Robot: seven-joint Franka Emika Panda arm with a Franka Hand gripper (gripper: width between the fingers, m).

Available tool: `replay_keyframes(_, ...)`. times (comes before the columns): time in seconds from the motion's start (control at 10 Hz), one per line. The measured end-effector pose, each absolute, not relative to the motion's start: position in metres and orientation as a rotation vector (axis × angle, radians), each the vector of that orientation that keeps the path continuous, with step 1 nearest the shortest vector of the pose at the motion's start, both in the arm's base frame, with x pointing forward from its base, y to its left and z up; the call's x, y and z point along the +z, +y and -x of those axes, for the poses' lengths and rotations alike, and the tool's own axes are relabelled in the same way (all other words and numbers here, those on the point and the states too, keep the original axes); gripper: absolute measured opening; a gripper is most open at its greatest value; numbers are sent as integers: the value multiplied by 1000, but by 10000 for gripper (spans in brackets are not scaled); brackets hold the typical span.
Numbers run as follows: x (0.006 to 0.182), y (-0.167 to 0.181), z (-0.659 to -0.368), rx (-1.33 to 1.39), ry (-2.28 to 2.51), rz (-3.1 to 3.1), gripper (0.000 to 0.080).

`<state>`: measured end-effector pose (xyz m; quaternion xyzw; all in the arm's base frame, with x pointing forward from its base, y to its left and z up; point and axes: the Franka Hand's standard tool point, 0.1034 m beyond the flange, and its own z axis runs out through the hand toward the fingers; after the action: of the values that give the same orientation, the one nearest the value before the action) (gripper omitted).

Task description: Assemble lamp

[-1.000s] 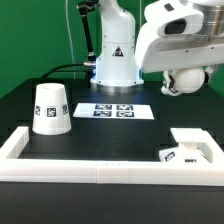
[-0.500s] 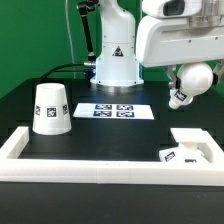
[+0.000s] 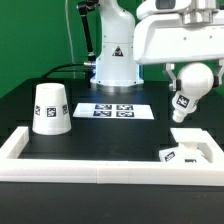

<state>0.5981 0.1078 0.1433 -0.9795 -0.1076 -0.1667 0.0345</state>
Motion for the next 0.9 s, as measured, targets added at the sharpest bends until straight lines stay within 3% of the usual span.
replay_keyframes(0.2,151,101,-603,-677,-339,2985,577)
replay_keyframes(0.4,161,100,-604,-675,-333,2987,577)
replay_keyframes(0.9,157,111,-606,-646,-328,2978,577)
